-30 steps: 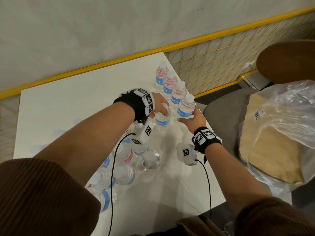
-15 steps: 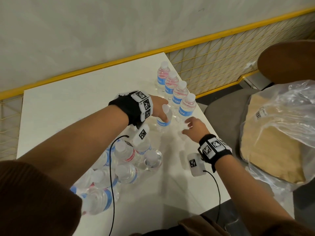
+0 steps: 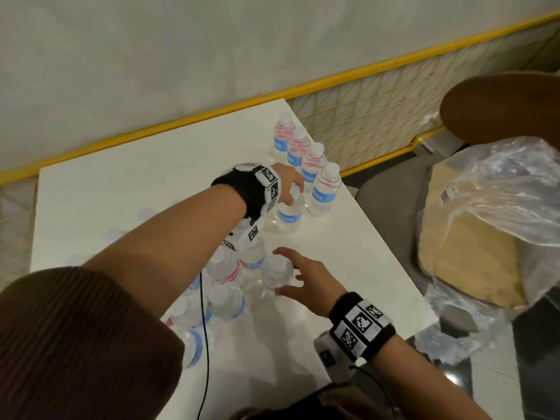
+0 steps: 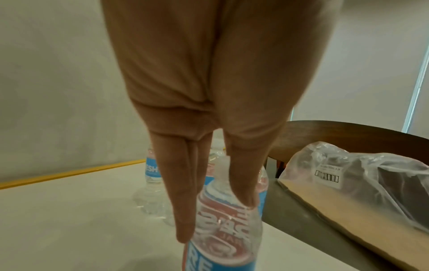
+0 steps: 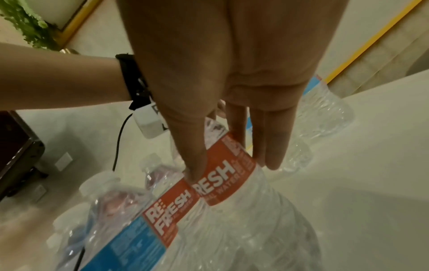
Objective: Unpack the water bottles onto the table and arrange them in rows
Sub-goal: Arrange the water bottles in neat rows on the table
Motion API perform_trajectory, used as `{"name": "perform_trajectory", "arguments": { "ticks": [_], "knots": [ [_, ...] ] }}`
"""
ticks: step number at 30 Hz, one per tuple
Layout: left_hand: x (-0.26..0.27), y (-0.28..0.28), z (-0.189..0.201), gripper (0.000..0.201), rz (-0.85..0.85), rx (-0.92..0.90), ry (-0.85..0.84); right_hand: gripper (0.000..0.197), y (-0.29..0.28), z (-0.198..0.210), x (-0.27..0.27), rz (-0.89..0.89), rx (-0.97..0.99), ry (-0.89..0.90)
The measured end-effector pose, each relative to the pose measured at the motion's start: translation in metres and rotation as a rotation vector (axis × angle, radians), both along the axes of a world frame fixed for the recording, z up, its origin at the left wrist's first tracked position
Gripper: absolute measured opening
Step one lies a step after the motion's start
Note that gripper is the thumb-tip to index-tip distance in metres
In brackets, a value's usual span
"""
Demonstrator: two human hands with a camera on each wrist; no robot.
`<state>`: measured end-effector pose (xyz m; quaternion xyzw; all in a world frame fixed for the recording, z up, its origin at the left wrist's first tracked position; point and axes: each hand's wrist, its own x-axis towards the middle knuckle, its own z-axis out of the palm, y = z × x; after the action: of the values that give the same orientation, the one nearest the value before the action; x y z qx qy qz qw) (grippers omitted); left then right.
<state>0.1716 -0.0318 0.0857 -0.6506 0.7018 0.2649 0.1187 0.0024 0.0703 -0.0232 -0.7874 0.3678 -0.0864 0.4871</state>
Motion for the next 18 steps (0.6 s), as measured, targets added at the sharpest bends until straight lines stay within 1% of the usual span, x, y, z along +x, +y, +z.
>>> {"name": "perform_trajectory", "arguments": {
  "ticks": [3,5,8,11,15,16,18],
  "knots": [
    [-0.008,-0.002,-0.001,0.043,0.008,0.022,0.063,0.068,-0.011,0.001,-0.020,-0.108,-0.041,-0.009],
    [-0.016,-0.004,-0.004,0.043,-0.008,0.028,0.097,0.067,-0.027,0.003,-0.036,-0.228,-0.028,-0.039],
    [-0.029,-0.007,-0.010,0.042,-0.049,-0.018,0.138,0.067,-0.052,0.007,-0.060,-0.396,-0.017,-0.040],
    [-0.044,-0.012,-0.017,0.044,-0.048,-0.067,0.207,0.064,-0.070,0.011,-0.081,-0.487,0.042,-0.086],
    [-0.060,-0.014,-0.031,0.051,0.136,-0.092,0.400,0.059,-0.083,0.010,-0.094,-0.484,0.084,-0.187],
    [-0.064,-0.014,-0.036,0.053,0.185,-0.105,0.440,0.061,-0.084,0.008,-0.094,-0.494,0.070,-0.184],
    [-0.072,-0.011,-0.047,0.055,0.266,-0.157,0.509,0.072,-0.084,0.004,-0.092,-0.566,0.017,-0.102]
  ]
}}
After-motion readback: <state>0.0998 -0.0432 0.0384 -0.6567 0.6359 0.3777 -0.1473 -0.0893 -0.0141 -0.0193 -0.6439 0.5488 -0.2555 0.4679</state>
